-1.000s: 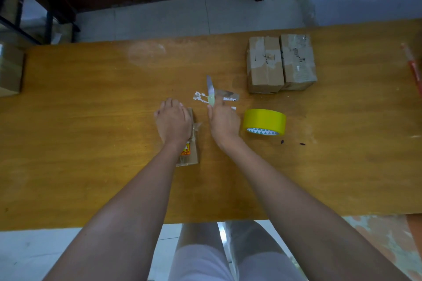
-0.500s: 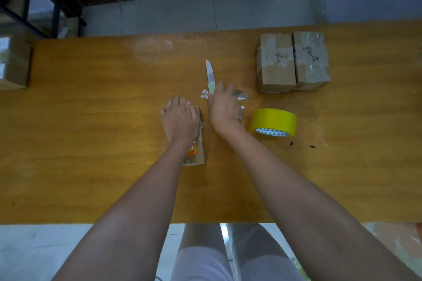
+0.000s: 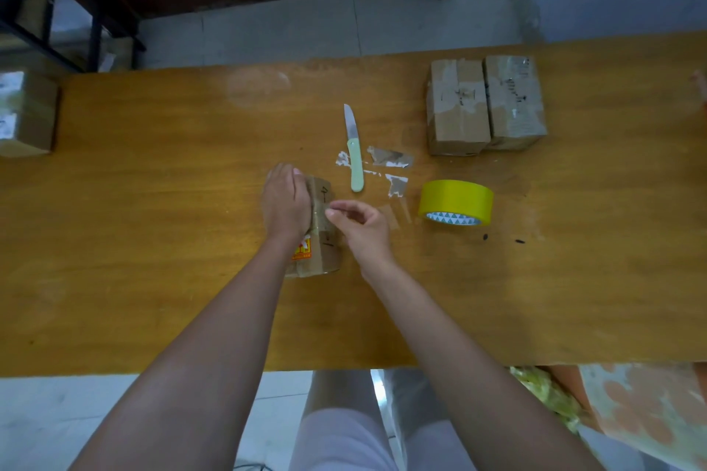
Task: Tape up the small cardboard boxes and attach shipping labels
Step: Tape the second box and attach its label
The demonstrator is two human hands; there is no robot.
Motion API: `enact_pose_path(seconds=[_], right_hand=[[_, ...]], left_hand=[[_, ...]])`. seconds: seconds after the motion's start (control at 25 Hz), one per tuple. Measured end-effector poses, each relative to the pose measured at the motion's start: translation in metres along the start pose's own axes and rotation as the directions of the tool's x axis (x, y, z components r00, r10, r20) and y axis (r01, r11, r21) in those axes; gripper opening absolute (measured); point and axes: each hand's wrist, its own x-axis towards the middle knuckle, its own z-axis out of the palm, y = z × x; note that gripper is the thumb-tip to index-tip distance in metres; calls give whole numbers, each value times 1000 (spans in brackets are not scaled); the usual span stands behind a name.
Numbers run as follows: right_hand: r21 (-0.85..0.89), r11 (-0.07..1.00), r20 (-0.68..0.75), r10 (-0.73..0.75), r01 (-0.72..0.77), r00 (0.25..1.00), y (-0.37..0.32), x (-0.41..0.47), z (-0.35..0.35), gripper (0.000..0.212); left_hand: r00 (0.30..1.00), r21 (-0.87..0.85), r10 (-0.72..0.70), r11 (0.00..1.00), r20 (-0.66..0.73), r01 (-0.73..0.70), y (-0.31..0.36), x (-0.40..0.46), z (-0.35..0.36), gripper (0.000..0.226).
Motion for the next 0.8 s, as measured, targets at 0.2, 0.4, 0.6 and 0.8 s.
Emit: enact_pose_path(seconds=[0.2,0.4,0.6,0.8], right_hand=[[1,1000,-18,-16,16,1000,0,0,4,11],[-6,994,-27,-107,107,994,8,-1,10,11],[-116,990,-69,-93,85,993,20,5,2,13],[-172,983,-13,-70,67,997,29,1,15,43]], left_hand=[[1000,-52,-12,999,6,12,-2,1,-3,29],[999,-54,-41,998,10,42,-4,1,-1,29],[999,-82,-38,996,8,39,-6,2,0,30],[999,-93,-37,995,5,38,-10,2,-1,30]])
